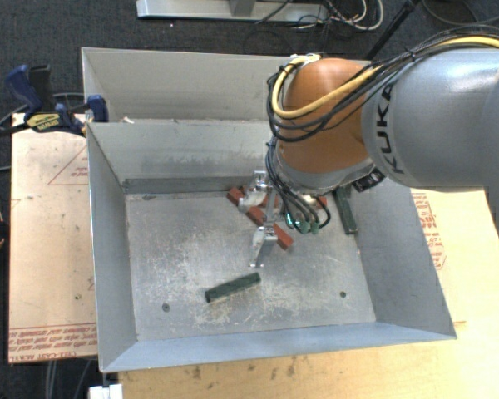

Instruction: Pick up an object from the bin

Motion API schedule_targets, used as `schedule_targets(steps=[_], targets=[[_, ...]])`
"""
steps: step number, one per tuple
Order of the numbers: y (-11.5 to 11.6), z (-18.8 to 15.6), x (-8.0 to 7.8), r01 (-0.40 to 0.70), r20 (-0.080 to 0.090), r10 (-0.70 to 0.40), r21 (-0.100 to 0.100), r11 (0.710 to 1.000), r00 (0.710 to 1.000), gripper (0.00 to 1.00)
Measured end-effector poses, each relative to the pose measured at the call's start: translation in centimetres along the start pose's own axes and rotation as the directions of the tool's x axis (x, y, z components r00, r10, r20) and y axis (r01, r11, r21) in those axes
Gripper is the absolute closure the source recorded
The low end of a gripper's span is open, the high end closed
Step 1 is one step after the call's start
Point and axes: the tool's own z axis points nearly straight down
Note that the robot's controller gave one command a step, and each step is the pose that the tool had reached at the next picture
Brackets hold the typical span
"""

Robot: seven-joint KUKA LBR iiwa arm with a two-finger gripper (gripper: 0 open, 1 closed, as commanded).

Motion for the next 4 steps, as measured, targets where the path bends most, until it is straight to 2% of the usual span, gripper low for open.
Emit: schedule_targets(steps=[1,2,3,4], targets=[[0.0,-0.4,-0.2,-0.002,0.008,0.002,-0.001,1.000,1.000,0.00],[-1.5,10.0,2.8,0.345,0.025,-0.345,0.002,0.939,0.938,1.00],[-1.5,10.2,2.4,0.343,0.045,-0.343,0.006,0.939,0.938,0.00],[-1.6,10.2,2.5,0.342,0.041,-0.342,0.005,0.940,0.939,0.00]])
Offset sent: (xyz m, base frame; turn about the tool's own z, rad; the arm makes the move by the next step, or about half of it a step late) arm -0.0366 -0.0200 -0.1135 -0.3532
